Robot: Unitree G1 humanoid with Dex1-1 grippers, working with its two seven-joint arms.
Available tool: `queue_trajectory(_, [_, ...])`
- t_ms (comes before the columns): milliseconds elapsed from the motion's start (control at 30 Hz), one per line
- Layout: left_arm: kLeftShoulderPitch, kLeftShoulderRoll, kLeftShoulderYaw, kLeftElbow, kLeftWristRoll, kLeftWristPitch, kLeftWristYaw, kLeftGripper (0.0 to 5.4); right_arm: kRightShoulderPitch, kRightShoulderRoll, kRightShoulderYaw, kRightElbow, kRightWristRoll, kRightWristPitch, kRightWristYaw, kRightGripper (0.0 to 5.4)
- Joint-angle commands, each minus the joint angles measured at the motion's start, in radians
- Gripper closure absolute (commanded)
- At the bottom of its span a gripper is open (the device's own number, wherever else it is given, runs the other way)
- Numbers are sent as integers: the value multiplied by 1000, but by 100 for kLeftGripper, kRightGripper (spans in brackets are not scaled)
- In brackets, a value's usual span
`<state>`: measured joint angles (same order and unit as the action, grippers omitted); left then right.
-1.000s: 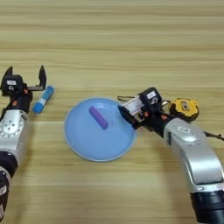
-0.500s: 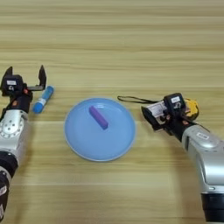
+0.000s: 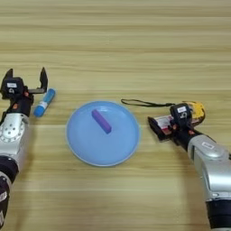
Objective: Move the objects on the table
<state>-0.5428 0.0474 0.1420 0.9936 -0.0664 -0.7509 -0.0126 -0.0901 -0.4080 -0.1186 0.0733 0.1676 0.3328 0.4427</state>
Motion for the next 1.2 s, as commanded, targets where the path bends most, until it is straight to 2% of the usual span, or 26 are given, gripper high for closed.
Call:
queue_trajectory(33, [-8, -1, -3, 2, 11, 1, 1, 0, 3, 6, 6, -28, -5, -10, -8, 13])
queue_trajectory(500, [-11, -3, -4, 6, 12, 2, 3, 0, 20, 20, 34, -133, -10, -23, -3, 3])
queue_trajectory(833, [-11, -6, -6, 4, 15, 2, 6, 0, 11, 21, 117, -168, -80, -45, -13, 3])
queue_trajectory(1000, [-10, -10, -7, 1, 17, 2, 9, 0, 9, 16, 174, -163, -141, -70, -17, 3])
queue_trajectory(1200, [-9, -12, -7, 0, 20, 2, 12, 0, 8, 24, 212, -172, -164, -77, -12, 3])
